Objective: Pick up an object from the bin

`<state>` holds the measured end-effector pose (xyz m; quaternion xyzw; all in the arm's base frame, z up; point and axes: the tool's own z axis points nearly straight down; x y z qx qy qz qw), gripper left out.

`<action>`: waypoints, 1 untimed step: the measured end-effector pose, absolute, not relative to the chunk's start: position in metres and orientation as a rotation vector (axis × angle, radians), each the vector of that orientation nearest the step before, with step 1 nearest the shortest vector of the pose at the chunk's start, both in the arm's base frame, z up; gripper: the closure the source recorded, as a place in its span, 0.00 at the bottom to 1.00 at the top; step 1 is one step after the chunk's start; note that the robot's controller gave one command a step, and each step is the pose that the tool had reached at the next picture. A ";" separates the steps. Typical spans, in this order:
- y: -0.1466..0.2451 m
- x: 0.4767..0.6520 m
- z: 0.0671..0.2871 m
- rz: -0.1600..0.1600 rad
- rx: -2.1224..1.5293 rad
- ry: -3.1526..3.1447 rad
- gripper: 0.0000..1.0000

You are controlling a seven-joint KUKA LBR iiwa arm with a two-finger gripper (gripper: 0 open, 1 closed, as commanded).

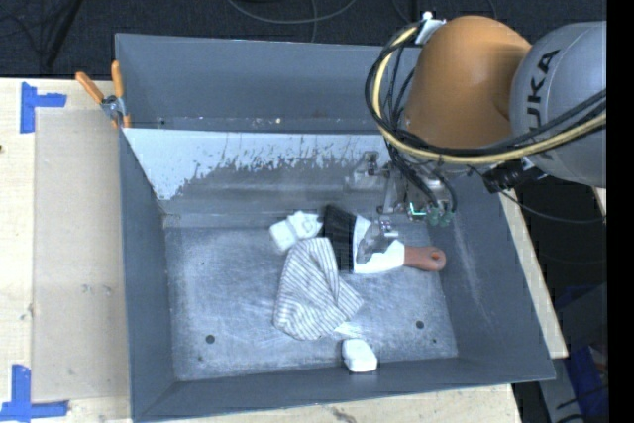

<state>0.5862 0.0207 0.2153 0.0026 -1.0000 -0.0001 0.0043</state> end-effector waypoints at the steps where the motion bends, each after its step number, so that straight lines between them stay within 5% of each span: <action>1: 0.021 0.588 0.220 -0.001 0.007 -3.141 0.00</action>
Offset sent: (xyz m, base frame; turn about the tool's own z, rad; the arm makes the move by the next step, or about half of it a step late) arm 0.0318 0.0493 -0.1453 -0.3286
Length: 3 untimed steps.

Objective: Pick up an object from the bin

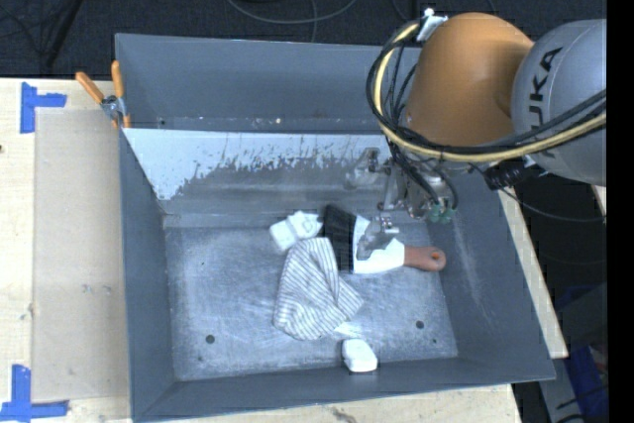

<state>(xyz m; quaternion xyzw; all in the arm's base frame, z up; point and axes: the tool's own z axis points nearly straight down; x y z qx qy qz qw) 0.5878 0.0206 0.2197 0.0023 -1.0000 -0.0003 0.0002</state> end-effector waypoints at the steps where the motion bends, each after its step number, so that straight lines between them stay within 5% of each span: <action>1: 0.021 0.588 0.219 -0.001 0.007 -3.141 0.00; 2: 0.049 0.621 0.149 -0.001 0.770 -3.049 0.00; 3: 0.031 0.622 0.147 0.000 0.641 -3.076 0.00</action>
Offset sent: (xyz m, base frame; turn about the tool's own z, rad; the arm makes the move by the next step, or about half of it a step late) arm 0.0340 0.0295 -0.0717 -0.4918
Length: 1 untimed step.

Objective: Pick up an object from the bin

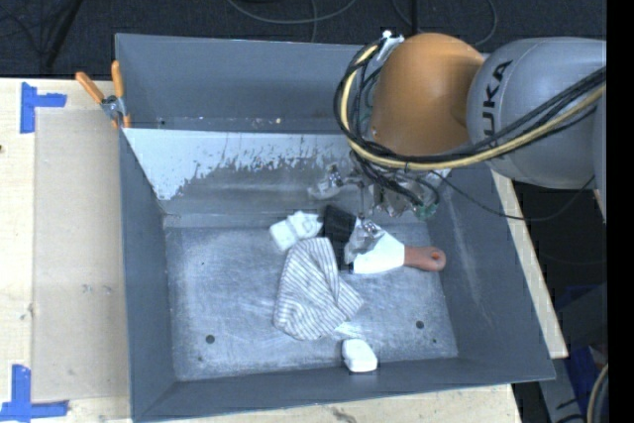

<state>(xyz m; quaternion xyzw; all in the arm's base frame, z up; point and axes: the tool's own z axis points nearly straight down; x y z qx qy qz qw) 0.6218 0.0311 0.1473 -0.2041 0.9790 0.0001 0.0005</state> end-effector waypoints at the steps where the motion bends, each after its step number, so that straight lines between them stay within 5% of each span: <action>1: 0.034 0.630 0.079 0.001 -0.676 3.038 0.00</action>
Offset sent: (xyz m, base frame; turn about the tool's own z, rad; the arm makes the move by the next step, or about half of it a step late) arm -0.0001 0.0105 -0.0773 0.1847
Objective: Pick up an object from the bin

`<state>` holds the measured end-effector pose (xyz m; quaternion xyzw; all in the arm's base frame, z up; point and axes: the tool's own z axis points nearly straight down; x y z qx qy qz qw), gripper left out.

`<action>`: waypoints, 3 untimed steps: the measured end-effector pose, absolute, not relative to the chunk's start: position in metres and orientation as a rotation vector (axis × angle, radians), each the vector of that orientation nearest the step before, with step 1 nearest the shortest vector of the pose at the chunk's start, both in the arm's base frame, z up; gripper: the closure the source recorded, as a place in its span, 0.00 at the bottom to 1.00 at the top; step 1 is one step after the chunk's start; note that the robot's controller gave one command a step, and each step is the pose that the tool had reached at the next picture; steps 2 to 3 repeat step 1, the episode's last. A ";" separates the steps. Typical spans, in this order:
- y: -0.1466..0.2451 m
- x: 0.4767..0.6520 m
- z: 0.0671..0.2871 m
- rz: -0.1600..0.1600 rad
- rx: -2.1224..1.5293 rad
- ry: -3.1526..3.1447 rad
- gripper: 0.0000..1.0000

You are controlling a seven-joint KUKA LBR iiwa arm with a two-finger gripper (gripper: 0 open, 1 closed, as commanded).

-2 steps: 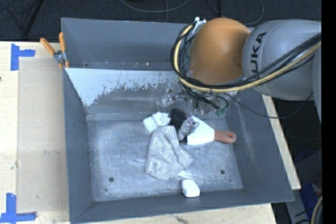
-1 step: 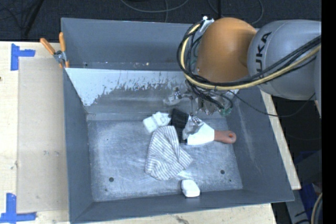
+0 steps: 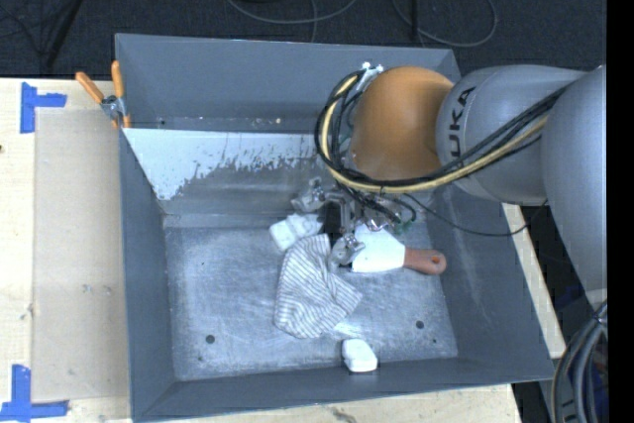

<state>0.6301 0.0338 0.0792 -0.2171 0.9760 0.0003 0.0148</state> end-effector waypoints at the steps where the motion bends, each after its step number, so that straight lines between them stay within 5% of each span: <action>1: 0.037 0.636 0.085 0.001 -0.668 3.008 1.00; 3: 0.037 0.636 0.085 0.001 -0.668 3.008 1.00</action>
Offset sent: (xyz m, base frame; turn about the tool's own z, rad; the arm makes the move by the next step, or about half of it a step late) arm 0.0000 0.0000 0.0000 0.0000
